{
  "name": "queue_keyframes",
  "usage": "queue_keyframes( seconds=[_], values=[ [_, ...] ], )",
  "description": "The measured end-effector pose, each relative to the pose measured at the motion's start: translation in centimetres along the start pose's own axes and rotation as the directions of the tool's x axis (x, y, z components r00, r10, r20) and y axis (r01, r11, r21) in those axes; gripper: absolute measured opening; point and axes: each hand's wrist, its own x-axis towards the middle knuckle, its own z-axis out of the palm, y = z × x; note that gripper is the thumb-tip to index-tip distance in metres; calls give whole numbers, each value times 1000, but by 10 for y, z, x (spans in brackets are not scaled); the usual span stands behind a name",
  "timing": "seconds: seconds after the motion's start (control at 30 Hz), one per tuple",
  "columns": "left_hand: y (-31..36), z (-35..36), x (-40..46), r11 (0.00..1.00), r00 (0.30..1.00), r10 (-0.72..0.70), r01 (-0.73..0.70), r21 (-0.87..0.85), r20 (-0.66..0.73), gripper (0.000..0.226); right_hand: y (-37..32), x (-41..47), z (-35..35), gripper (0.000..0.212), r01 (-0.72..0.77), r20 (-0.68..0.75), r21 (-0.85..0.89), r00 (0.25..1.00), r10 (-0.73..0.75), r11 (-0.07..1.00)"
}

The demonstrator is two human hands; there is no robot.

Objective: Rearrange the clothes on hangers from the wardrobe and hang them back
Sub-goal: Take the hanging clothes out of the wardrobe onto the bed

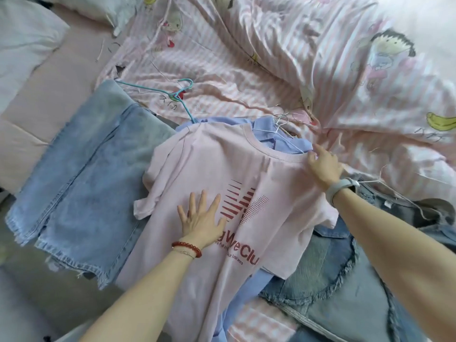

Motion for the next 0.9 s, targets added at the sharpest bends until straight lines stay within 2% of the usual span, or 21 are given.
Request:
queue_keyframes(
  seconds=[0.07, 0.17, 0.3, 0.47, 0.6, 0.67, 0.73, 0.9],
  values=[
    [-1, 6, 8, 1000, 999, 0, 0, -7, 33, 63, 10, -1, 17, 37, 88, 54, -84, 995, -83, 993],
    [-2, 10, 12, 999, 999, 11, -9, -32, 37, 61, 9, -13, 38, 42, 223, 93, -239, 974, -206, 945],
    [-11, 2, -1, 999, 990, 1, -6, -41, -139, 57, -18, -53, 60, 46, 367, 124, -242, 930, -347, 898],
    [-53, -20, -42, 993, 921, -71, 30, -111, -383, 53, -67, -115, 73, 42, 576, 158, -176, 817, -554, 799],
    [-110, -25, -99, 961, 815, -226, 95, -261, -534, 50, -113, -181, 83, 42, 697, 182, -106, 715, -675, 710],
    [-142, -19, -137, 939, 756, -309, 146, -312, -577, 44, -137, -222, 88, 46, 764, 193, -46, 639, -744, 644],
    [-174, -7, -179, 910, 679, -390, 180, -373, -622, 42, -161, -268, 94, 46, 836, 225, 8, 532, -816, 548],
    [-255, 37, -312, 817, 430, -576, 290, -498, -695, 39, -209, -411, 125, 41, 949, 293, 142, 230, -928, 280]
  ],
)
